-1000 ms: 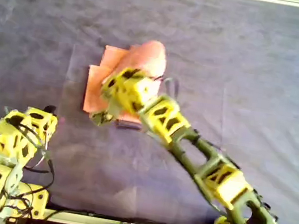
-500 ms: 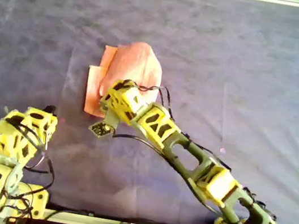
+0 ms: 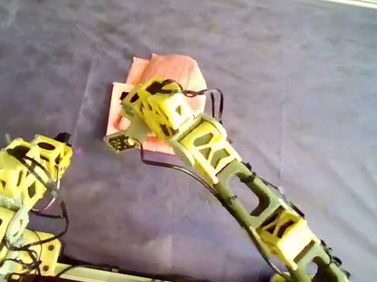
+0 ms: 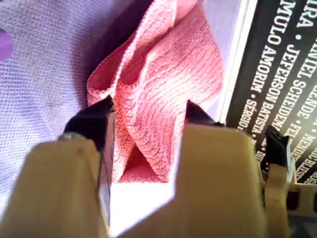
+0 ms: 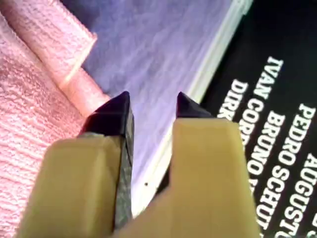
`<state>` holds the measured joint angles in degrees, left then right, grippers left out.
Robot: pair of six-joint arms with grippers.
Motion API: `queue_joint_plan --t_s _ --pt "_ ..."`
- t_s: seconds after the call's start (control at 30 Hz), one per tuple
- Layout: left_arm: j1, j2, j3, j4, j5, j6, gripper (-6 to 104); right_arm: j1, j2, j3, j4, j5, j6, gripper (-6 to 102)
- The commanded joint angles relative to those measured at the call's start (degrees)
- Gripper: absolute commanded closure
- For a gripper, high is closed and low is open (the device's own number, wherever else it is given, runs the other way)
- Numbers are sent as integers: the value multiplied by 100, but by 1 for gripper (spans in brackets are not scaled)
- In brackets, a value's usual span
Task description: Fold a cloth
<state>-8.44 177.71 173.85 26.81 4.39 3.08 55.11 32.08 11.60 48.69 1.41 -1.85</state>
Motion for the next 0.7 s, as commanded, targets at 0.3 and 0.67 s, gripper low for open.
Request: queue_joint_plan --t_s 0.3,0.67 --pt "97 26 -123 -18 -510 26 48 -44 2338 -527 2197 44 79 94" --pt "53 26 -70 -9 -2566 -53 50 -220 3999 -378 3604 325 97 96"
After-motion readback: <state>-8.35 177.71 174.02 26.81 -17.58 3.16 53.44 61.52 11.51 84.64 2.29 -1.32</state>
